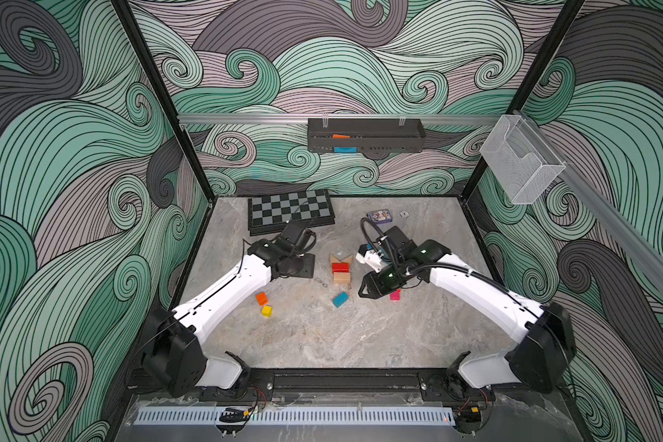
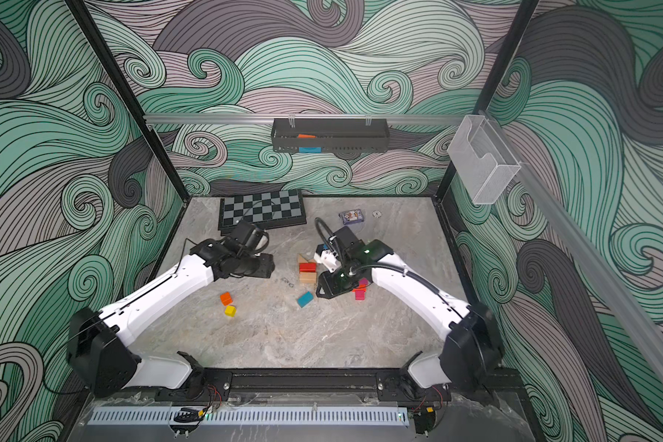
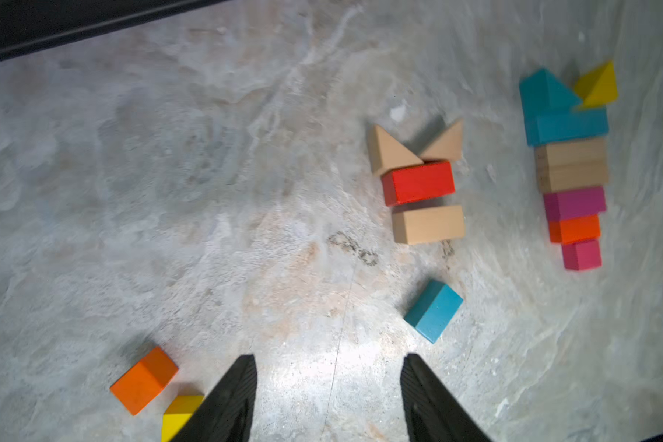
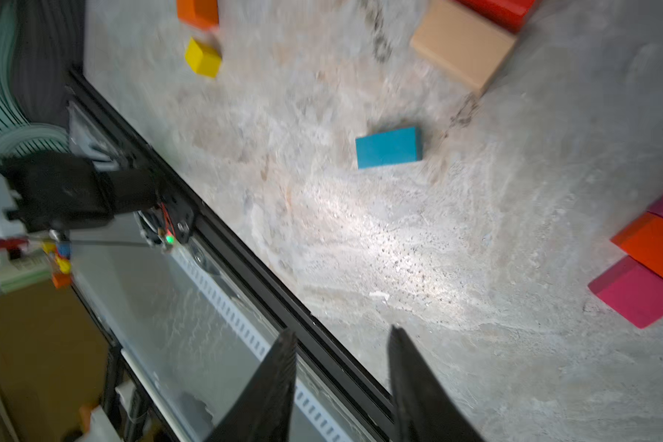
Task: Assemble a carrot with building blocks
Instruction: Assemble the building block at the center of the board.
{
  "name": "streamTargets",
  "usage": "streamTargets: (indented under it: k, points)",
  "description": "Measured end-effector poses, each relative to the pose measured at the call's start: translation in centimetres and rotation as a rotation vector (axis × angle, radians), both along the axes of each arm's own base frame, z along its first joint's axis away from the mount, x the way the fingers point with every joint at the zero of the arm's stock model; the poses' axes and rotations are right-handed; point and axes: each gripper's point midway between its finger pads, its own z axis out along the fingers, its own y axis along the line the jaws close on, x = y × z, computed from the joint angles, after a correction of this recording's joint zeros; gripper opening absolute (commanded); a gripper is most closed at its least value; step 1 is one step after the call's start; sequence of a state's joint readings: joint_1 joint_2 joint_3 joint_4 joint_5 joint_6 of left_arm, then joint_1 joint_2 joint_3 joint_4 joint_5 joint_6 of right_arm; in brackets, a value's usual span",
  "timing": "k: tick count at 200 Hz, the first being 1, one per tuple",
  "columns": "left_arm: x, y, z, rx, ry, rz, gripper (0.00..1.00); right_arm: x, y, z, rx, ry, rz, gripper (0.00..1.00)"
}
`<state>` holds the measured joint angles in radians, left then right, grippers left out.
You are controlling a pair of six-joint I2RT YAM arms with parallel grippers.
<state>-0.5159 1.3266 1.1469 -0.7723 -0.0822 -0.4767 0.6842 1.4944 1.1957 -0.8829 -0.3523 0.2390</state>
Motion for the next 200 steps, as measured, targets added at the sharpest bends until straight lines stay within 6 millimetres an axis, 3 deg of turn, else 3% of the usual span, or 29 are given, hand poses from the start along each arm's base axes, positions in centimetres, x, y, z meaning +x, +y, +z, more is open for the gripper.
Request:
streamTargets:
  k: [30,47,76,100,131,159,176,200]
  points:
    - [-1.1,1.4,2.5,-0.104,-0.076,0.091,0.59,-1.0,2.2,-4.4,-0.05,0.056,0.063,0.1]
    - [-1.6,1.5,3.2,-0.145,-0.095,0.112,0.59,-1.2,3.2,-6.5,-0.073,0.069,0.094,0.1]
    - [-2.1,1.5,2.4,-0.159,-0.069,0.129,0.59,-1.6,4.8,-9.4,-0.124,0.072,0.138,0.09]
    - [-2.6,1.8,1.7,-0.16,-0.049,0.14,0.59,-1.2,4.9,-11.2,-0.175,0.046,0.146,0.08]
    - [-2.9,2.4,2.5,-0.181,-0.073,0.153,0.6,0.4,4.7,-12.0,-0.217,-0.015,0.125,0.07]
    - [-3.1,2.9,2.9,-0.186,-0.083,0.165,0.63,2.4,6.1,-11.9,-0.209,-0.077,0.111,0.07]
    - [-3.2,3.2,3.0,-0.183,-0.082,0.171,0.76,3.3,6.8,-12.0,-0.201,-0.099,0.105,0.07]
    - [-3.4,3.7,3.2,-0.179,-0.086,0.181,0.77,4.0,6.9,-12.3,-0.212,-0.123,0.096,0.06]
